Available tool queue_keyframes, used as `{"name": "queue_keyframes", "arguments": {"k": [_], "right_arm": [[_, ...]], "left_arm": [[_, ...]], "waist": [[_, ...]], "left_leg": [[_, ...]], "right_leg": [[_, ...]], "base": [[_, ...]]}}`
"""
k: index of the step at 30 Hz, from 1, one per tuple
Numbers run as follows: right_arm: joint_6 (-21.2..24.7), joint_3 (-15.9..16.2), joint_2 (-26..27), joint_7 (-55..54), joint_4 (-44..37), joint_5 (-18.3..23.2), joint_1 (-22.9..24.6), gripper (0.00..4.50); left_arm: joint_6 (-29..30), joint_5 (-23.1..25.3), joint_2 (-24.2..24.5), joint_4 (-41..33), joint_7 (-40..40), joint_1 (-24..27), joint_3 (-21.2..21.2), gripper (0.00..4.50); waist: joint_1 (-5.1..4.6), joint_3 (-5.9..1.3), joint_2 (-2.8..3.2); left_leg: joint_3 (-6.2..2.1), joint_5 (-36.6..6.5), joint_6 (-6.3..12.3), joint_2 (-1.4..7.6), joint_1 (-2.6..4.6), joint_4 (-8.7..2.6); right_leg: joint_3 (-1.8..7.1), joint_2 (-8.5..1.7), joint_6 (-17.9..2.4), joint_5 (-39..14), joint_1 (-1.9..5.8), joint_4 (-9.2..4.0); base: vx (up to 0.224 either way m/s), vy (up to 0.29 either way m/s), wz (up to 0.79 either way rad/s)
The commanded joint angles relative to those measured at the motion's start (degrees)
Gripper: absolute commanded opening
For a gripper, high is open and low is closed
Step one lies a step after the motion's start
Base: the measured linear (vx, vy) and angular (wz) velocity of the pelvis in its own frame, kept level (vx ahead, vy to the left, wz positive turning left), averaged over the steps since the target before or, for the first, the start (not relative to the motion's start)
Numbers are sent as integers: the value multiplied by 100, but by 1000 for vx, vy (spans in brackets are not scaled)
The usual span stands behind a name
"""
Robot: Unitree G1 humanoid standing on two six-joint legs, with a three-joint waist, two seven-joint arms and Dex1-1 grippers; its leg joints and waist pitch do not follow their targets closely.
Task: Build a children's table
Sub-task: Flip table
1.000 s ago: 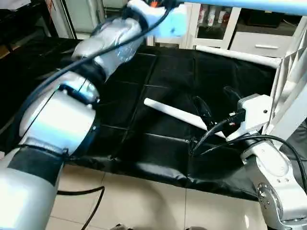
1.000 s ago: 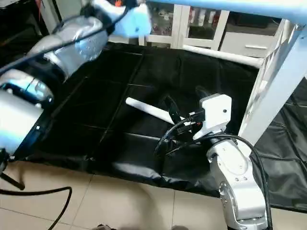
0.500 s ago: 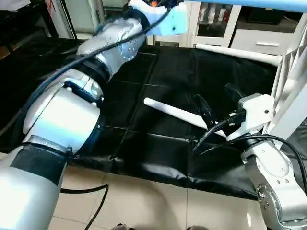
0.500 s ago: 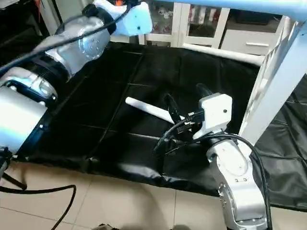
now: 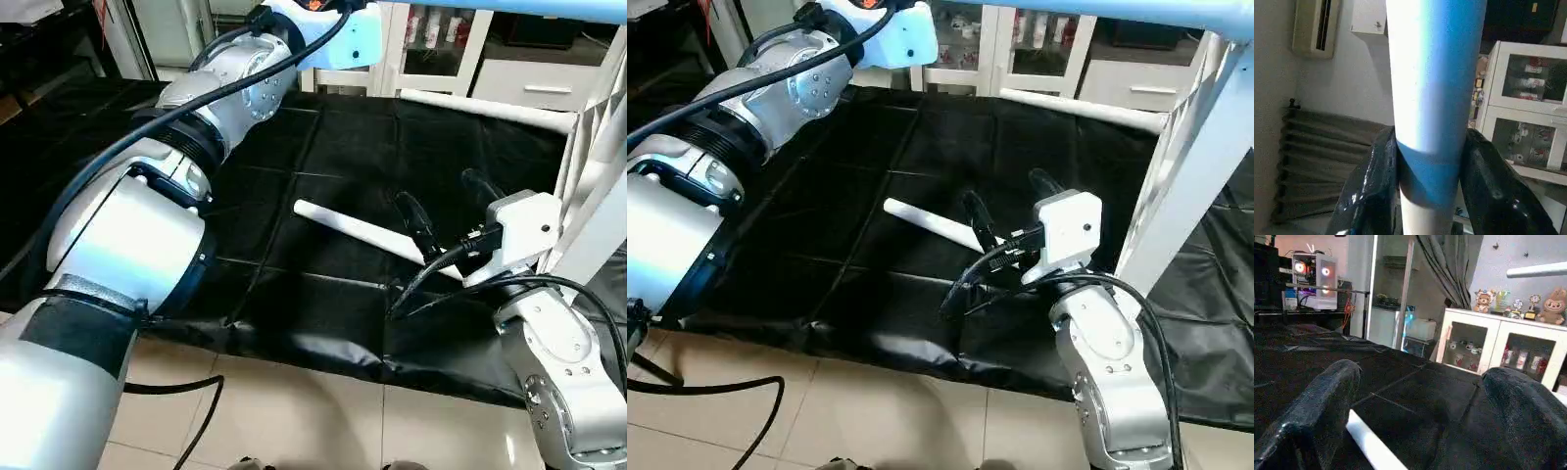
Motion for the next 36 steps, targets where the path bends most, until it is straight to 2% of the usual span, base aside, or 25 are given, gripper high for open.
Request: {"name": "queue_keyframes", "arguments": {"k": [1, 2, 5, 6, 9, 10, 13, 14, 16, 18, 22, 23, 30, 33, 34, 35, 36], "right_arm": [[-82, 56, -12, 16, -113, -70, 19, 450], [-87, 62, -11, 21, -111, -72, 16, 450], [-104, 76, -10, 30, -90, -83, 12, 450], [-105, 85, -7, 29, -97, -86, 18, 450], [-115, 95, 0, 35, -108, -81, 25, 450], [-140, 100, 23, 54, -130, -40, 31, 450], [-188, 108, 77, 158, -210, 141, 66, 450], [-243, 183, 102, 295, -322, 297, 133, 450], [-276, 280, 111, 352, -384, 319, 192, 450], [-279, 299, 115, 353, -388, 313, 199, 450], [-282, 340, 177, 346, -362, 321, 208, 450], [-287, 334, 182, 356, -347, 321, 201, 450], [-308, 332, 184, 363, -350, 352, 228, 450], [-305, 347, 209, 358, -365, 339, 256, 450], [-305, 347, 209, 358, -365, 339, 256, 450], [-307, 338, 210, 360, -372, 343, 271, 450], [-307, 335, 209, 362, -373, 343, 275, 450]], "left_arm": [[34, 28, 12, 60, -192, -117, -25, 157], [24, 8, 22, 59, -221, -105, -7, 156], [21, -42, 43, 57, -305, -89, 34, 151], [15, -58, 52, 55, -324, -85, 48, 150], [37, -162, 68, 53, -428, -78, 141, 150], [57, -350, 80, 46, -577, -72, 313, 149], [80, -605, 105, 25, -756, -63, 546, 148], [147, -877, 149, 3, -1006, -33, 788, 148], [195, -1111, 222, -24, -1149, -16, 1000, 148], [214, -1154, 245, -29, -1175, -18, 1035, 148], [427, -1623, 343, -64, -1476, -52, 1512, 148], [490, -1784, 369, -78, -1575, -68, 1667, 148], [572, -2094, 461, -151, -1894, -116, 1969, 149], [730, -2537, 446, -214, -2244, -180, 2415, 149], [730, -2537, 446, -214, -2244, -180, 2415, 150], [896, -2849, 386, -226, -2451, -192, 2707, 151], [954, -2956, 364, -232, -2519, -194, 2813, 151]], "waist": [[-6, -415, -85], [-2, -411, -69], [-6, -410, -71], [-3, -409, -88], [-1, -400, -76], [1, -403, -40], [0, -407, -54], [0, -405, -57], [10, -402, -112], [7, -398, -80], [15, -393, -77], [20, -394, -69], [52, -408, -61], [67, -406, -38], [67, -406, -38], [77, -400, -61], [95, -394, -60]], "left_leg": [[-34, -958, 152, 174, 108, -459], [-36, -983, 157, 176, 110, -464], [-35, -1023, 155, 177, 109, -465], [-34, -1022, 157, 173, 105, -464], [-35, -1087, 143, 178, 110, -475], [-39, -1099, 134, 176, 115, -475], [-38, -1119, 147, 180, 114, -478], [-40, -1116, 162, 183, 114, -480], [-32, -1097, 217, 181, 102, -479], [-32, -1069, 264, 183, 101, -479], [-20, -1058, 286, 189, 109, -484], [-22, -1037, 278, 192, 111, -488], [-5, -748, 411, 191, 110, -457], [3, -732, 427, 191, 119, -456], [3, -732, 427, 191, 119, -456], [16, -760, 447, 192, 122, -451], [23, -747, 474, 191, 121, -451]], "right_leg": [[-27, -33, -1498, -7, 296, -296], [-27, -38, -1499, -68, 294, -297], [-24, -39, -1476, -170, 289, -306], [-25, -35, -1471, -175, 291, -308], [-25, -37, -1480, -261, 277, -312], [-24, -40, -1481, -267, 278, -310], [-24, -45, -1516, -182, 279, -303], [-27, -45, -1530, -147, 282, -299], [-25, -52, -1556, -160, 288, -298], [-20, -61, -1535, -216, 276, -298], [-17, -55, -1558, -355, 257, -306], [-18, -55, -1567, -320, 255, -299], [-17, -68, -1635, 72, 266, -261], [-18, -72, -1699, 40, 262, -253], [-18, -72, -1699, 40, 262, -253], [-14, -74, -1735, 3, 263, -257], [-14, -79, -1746, -66, 259, -259]], "base": [[0, 0, 0], [0, 0, 0], [0, 0, 0], [0, 0, 0], [0, 0, 0], [0, 0, 0], [0, 0, 0], [0, 0, 0], [0, 0, 0], [0, 0, 0], [0, 0, 0], [0, 0, 0], [0, 0, 0], [0, 0, 0], [0, 0, 0], [0, 0, 0], [0, 0, 0]]}}
